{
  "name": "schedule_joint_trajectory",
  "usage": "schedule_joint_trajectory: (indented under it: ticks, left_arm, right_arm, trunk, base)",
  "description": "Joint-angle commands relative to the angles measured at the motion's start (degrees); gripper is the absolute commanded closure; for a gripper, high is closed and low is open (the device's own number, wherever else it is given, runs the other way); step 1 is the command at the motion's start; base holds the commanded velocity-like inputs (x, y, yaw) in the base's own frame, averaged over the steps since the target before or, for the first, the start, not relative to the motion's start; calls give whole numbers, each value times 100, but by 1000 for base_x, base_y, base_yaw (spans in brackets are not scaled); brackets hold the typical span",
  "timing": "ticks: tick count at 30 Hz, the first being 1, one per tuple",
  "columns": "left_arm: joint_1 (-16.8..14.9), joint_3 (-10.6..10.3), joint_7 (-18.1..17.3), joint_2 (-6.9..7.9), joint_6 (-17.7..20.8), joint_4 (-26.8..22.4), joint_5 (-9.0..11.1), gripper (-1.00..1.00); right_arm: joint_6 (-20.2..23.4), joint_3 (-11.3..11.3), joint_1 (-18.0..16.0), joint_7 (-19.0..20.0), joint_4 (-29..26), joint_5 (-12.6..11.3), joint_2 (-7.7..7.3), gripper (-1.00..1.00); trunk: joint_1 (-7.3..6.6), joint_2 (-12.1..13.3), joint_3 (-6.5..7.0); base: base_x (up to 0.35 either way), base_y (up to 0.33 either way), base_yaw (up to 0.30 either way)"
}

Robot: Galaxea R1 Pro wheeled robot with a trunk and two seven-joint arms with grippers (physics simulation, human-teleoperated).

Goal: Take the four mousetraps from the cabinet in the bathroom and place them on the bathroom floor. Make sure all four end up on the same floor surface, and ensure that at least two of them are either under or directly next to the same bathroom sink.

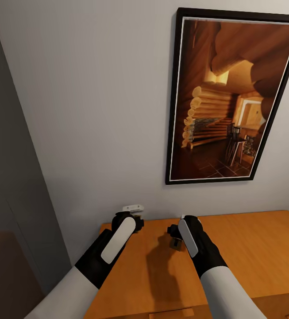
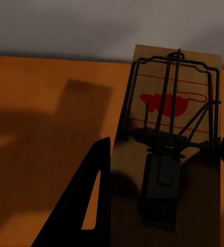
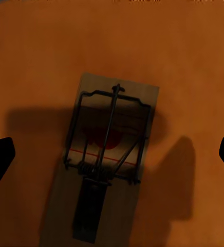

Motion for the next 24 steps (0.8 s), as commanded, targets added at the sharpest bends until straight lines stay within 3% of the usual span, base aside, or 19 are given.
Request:
schedule_joint_trajectory:
  ticks: [1,7,13,24]
  left_arm:
    - [-7,-6,62,0,31,-5,31,100]
    - [-7,-7,62,0,27,-5,31,100]
    - [-7,-6,77,0,-191,-5,31,100]
    - [-7,-8,82,0,-239,-3,24,100]
  right_arm:
    - [13,6,-5,-56,-5,-56,0,-100]
    - [19,5,-5,-58,-5,-56,0,-100]
    - [19,5,-5,-62,-5,-43,0,-100]
    - [41,-12,-5,-76,3,-62,0,-100]
  trunk:
    - [2,-7,-9]
    - [2,-7,-9]
    - [2,-7,-9]
    - [2,-7,-9]
  base:
    - [69,16,0]
    - [120,26,0]
    - [8,2,0]
    - [0,0,0]
